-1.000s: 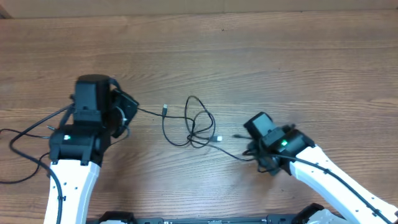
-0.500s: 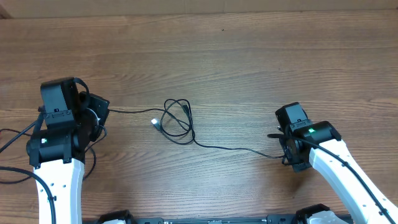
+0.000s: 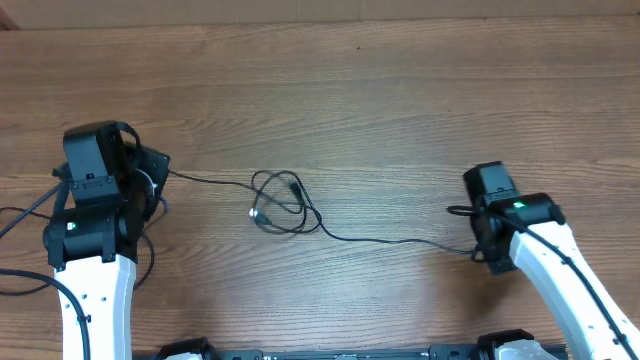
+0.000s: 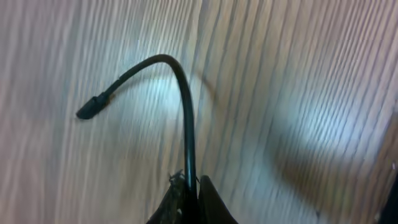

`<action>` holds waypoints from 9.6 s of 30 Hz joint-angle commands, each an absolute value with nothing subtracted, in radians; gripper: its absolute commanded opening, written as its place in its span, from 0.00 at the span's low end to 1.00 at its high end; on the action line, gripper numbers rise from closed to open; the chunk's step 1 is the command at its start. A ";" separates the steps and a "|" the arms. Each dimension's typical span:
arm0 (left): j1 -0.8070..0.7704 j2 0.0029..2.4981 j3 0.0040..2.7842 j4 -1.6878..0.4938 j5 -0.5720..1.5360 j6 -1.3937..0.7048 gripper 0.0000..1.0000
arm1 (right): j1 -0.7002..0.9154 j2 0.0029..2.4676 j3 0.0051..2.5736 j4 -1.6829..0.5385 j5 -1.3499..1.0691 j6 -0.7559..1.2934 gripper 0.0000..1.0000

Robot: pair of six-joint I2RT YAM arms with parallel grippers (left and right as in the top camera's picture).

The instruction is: Untangle cables

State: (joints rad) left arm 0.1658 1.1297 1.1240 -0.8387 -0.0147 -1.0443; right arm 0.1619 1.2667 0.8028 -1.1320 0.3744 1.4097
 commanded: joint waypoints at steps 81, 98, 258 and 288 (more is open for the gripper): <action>-0.291 1.760 1.134 -0.542 0.132 0.280 0.73 | 0.092 1.338 0.804 -0.712 -0.236 0.619 0.79; -0.302 1.855 1.134 -0.458 0.123 0.282 0.59 | 0.092 1.338 0.804 -0.712 -0.236 0.619 0.80; -0.445 1.617 1.338 -0.897 -0.377 -0.049 1.00 | 0.077 1.478 0.804 -0.548 -0.020 0.655 1.00; -0.307 1.840 1.165 -0.419 -0.377 -0.103 0.04 | 0.077 1.478 0.804 -0.548 -0.020 0.655 1.00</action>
State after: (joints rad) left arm -0.3653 1.8378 1.1671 -0.4652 -0.3779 -0.0582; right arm 0.0734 1.4788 0.8009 -0.5507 -0.0219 0.6544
